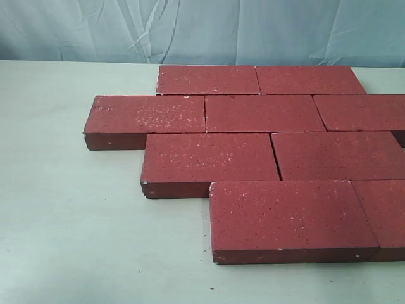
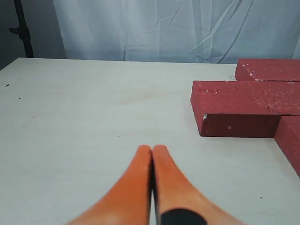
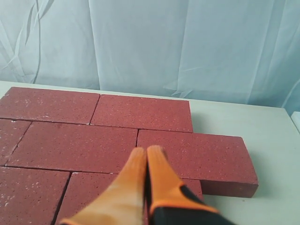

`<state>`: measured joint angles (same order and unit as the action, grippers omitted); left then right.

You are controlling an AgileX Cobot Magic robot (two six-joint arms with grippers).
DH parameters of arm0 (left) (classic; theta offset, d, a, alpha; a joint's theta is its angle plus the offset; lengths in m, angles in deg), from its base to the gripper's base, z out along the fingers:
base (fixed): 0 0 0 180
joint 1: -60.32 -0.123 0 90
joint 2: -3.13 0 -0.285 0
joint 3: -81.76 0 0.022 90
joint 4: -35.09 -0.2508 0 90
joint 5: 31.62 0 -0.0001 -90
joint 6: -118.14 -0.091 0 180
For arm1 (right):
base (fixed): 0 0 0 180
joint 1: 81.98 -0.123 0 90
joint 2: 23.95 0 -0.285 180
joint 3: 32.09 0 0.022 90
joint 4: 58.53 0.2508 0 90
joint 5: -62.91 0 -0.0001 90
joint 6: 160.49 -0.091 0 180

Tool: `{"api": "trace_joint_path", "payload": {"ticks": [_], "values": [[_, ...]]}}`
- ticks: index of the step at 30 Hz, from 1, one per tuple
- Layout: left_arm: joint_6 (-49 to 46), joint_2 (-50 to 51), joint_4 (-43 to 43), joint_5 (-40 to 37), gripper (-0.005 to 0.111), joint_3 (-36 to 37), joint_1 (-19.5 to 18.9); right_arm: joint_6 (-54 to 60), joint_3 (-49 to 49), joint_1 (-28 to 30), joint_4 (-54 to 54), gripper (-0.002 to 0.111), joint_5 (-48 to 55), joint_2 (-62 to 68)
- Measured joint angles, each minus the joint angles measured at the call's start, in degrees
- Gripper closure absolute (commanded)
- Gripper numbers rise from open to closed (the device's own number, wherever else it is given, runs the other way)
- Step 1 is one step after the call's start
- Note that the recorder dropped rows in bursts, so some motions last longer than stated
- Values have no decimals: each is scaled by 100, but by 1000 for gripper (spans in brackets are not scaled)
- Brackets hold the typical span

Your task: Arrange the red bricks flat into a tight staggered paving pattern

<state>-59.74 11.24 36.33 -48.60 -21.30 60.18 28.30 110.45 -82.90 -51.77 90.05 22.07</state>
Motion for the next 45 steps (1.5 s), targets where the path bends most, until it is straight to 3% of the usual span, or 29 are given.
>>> {"api": "trace_joint_path", "payload": {"ticks": [26, 45], "values": [[0, 0, 0, 0, 107, 0, 0, -167, -78, 0, 130, 109, -130, -522], [0, 0, 0, 0, 107, 0, 0, -984, -2332, 13, -172, 109, -295, -2889]]}}
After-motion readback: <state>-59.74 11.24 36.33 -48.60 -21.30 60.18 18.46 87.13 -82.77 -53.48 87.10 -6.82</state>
